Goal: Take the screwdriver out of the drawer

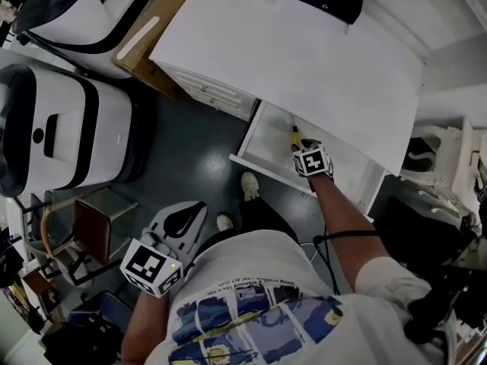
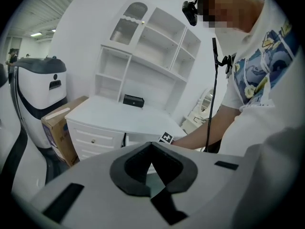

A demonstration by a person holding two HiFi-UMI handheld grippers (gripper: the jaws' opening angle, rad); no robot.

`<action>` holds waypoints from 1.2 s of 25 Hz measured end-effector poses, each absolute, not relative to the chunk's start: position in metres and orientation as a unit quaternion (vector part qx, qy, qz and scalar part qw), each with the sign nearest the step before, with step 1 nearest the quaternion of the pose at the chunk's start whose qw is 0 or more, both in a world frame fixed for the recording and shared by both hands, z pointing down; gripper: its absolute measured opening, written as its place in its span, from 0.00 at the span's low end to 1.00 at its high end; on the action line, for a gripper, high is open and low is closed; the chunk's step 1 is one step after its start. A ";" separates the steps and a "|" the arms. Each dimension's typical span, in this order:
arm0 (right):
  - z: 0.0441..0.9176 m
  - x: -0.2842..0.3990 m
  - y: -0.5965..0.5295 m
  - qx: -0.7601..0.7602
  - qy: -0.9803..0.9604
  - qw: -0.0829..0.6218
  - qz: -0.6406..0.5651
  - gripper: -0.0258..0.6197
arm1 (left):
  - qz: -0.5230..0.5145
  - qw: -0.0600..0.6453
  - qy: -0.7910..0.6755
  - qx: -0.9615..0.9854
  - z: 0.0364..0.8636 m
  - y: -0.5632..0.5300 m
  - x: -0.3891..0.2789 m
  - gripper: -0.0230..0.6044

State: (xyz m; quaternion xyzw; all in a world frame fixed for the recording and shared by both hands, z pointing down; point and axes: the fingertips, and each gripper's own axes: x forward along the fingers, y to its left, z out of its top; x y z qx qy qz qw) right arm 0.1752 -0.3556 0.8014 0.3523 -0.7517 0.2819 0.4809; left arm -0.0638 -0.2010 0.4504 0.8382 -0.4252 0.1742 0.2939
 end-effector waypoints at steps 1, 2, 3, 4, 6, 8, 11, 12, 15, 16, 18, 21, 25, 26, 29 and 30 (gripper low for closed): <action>0.806 0.176 -0.357 0.354 -0.749 0.484 0.284 0.28 | 0.176 0.296 -0.426 0.837 0.451 -0.204 -0.062 0.06; 0.811 0.176 -0.357 0.355 -0.746 0.485 0.286 0.28 | 0.177 0.297 -0.426 0.836 0.452 -0.207 -0.060 0.06; 0.813 0.177 -0.358 0.357 -0.743 0.487 0.288 0.27 | 0.178 0.298 -0.427 0.835 0.452 -0.211 -0.059 0.06; 0.813 0.177 -0.360 0.360 -0.739 0.490 0.288 0.26 | 0.179 0.298 -0.428 0.834 0.452 -0.214 -0.058 0.06; 0.812 0.176 -0.361 0.365 -0.735 0.494 0.287 0.25 | 0.180 0.299 -0.431 0.832 0.451 -0.219 -0.057 0.06; 0.813 0.174 -0.362 0.367 -0.733 0.495 0.288 0.25 | 0.182 0.300 -0.433 0.830 0.452 -0.221 -0.056 0.06; 0.814 0.174 -0.362 0.371 -0.730 0.492 0.294 0.25 | 0.185 0.301 -0.433 0.829 0.452 -0.224 -0.053 0.06; 0.815 0.174 -0.363 0.372 -0.731 0.491 0.294 0.25 | 0.185 0.300 -0.433 0.830 0.452 -0.226 -0.052 0.06; 0.819 0.172 -0.362 0.367 -0.735 0.490 0.291 0.24 | 0.184 0.297 -0.430 0.832 0.452 -0.228 -0.052 0.06; 0.822 0.172 -0.361 0.366 -0.735 0.490 0.293 0.22 | 0.184 0.295 -0.429 0.834 0.451 -0.228 -0.052 0.06; 0.824 0.174 -0.360 0.367 -0.732 0.493 0.295 0.19 | 0.183 0.292 -0.426 0.837 0.450 -0.226 -0.053 0.06; 0.817 0.175 -0.360 0.370 -0.728 0.498 0.292 0.18 | 0.181 0.284 -0.422 0.842 0.446 -0.219 -0.059 0.06; 0.800 0.174 -0.353 0.374 -0.724 0.501 0.291 0.18 | 0.171 0.277 -0.418 0.848 0.444 -0.205 -0.072 0.06; 0.796 0.173 -0.352 0.376 -0.723 0.501 0.291 0.18 | 0.168 0.275 -0.416 0.850 0.443 -0.203 -0.075 0.06; 0.782 0.171 -0.349 0.385 -0.722 0.496 0.291 0.18 | 0.158 0.270 -0.412 0.856 0.439 -0.196 -0.086 0.06; 0.776 0.171 -0.349 0.387 -0.723 0.494 0.290 0.18 | 0.154 0.267 -0.411 0.858 0.438 -0.194 -0.089 0.06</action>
